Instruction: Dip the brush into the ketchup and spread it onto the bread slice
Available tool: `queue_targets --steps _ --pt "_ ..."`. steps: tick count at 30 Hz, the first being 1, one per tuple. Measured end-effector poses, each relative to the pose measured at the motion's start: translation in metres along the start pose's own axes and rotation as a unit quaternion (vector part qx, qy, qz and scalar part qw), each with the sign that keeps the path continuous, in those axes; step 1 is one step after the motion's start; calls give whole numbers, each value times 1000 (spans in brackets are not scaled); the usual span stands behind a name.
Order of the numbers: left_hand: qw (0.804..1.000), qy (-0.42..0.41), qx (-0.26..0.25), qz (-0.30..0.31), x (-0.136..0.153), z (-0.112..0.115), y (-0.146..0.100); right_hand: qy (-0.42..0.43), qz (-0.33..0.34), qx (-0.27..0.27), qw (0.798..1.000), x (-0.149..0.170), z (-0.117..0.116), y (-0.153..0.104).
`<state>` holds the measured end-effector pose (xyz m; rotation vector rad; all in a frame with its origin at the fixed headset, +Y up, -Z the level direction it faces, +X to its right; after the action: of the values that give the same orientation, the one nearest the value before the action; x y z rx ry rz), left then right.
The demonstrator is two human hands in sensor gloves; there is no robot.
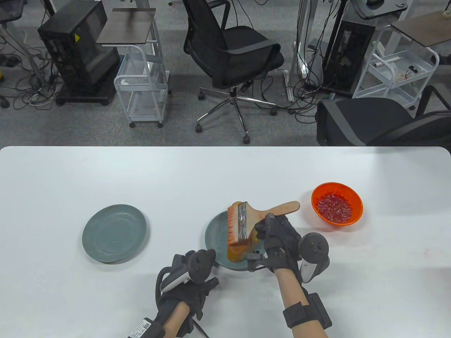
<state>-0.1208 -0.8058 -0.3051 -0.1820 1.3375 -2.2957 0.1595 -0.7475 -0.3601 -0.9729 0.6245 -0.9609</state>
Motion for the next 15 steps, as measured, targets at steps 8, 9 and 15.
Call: queue_targets --steps 8,9,15 --pt "1000 1 3 -2 0 0 0 -61 84 70 992 -14 31 8" --pt "1000 3 2 -2 0 0 0 -45 77 62 994 -14 28 7" --pt "1000 2 1 -2 1 0 0 -32 15 -6 999 -7 1 -2"
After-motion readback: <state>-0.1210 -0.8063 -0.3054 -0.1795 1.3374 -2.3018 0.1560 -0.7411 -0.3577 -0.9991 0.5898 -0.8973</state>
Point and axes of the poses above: the tracker on the back of each hand, its own x axis roughly to the little-finger side, its own y axis roughly from the wrist to the fingertips, z = x × y, the point moved 2 cm from there along y, roughly from the wrist to the fingertips, and after that the axes turned 10 degrees about -y, right-handed, at the moved point
